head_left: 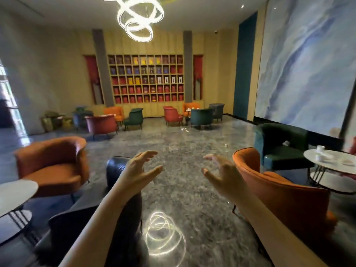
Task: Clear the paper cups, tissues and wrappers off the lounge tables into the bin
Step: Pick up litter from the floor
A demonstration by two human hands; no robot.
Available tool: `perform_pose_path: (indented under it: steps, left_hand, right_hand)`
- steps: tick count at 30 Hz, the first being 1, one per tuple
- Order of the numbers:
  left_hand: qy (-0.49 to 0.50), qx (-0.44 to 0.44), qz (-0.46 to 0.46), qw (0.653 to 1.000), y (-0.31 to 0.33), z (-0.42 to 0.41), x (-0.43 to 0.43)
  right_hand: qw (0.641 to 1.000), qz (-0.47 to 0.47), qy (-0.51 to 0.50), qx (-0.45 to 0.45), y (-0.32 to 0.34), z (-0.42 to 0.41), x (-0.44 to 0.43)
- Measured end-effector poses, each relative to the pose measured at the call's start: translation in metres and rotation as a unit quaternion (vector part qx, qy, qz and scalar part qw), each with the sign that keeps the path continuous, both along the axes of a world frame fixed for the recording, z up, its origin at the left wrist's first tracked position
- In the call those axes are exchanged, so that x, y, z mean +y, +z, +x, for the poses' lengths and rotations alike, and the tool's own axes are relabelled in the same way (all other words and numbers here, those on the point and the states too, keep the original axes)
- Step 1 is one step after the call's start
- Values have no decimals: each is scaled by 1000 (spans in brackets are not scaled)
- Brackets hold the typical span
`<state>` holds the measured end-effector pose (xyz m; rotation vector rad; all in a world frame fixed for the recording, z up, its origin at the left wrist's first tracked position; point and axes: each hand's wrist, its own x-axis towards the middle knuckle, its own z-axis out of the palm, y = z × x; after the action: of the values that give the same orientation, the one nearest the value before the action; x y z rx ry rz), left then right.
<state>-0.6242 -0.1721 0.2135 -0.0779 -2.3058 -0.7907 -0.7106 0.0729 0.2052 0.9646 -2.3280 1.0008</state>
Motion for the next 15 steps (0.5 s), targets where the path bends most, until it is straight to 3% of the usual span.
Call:
perform_pose_path:
  steps: [6, 15]
  left_hand:
    - [92, -39, -32, 994, -28, -2, -38]
    - [126, -59, -32, 990, -35, -44, -62]
  right_hand:
    - [997, 66, 26, 0, -10, -25, -42]
    - [996, 78, 34, 2, -25, -83, -71]
